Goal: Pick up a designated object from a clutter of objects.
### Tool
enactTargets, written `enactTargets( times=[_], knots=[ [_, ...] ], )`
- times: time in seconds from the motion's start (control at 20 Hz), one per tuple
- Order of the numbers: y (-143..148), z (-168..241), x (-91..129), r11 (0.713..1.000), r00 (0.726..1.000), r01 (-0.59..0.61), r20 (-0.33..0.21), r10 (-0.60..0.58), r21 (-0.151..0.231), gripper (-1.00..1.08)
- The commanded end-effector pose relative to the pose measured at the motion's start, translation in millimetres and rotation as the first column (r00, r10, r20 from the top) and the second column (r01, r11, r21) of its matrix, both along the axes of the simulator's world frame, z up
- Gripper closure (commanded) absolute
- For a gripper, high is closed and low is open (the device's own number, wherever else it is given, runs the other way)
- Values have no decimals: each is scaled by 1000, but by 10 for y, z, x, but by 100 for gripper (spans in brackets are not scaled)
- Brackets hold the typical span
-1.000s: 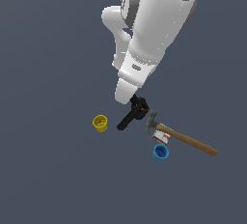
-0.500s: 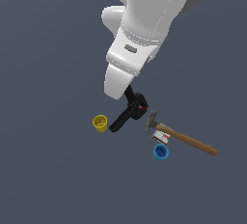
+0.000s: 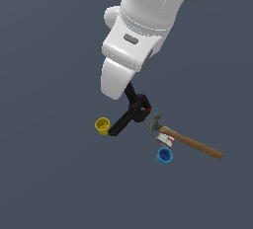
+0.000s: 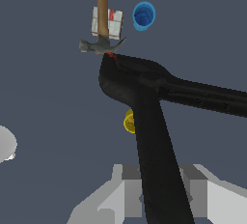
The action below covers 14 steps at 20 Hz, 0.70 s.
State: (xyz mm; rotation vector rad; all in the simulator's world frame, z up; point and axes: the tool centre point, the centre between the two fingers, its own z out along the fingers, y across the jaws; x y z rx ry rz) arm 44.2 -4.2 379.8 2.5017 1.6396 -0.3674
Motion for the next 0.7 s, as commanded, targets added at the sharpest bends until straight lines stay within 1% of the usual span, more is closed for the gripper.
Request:
enactTargets(
  times=[0.0,0.3,0.65],
  knots=[
    [-3,33,16,1000,1000,0,3,0,0,108],
    [16,42,16,1000,1000,0,0,0,0,108],
    [120,234,63,1000,1000,0,0,0,0,108]
  ],
)
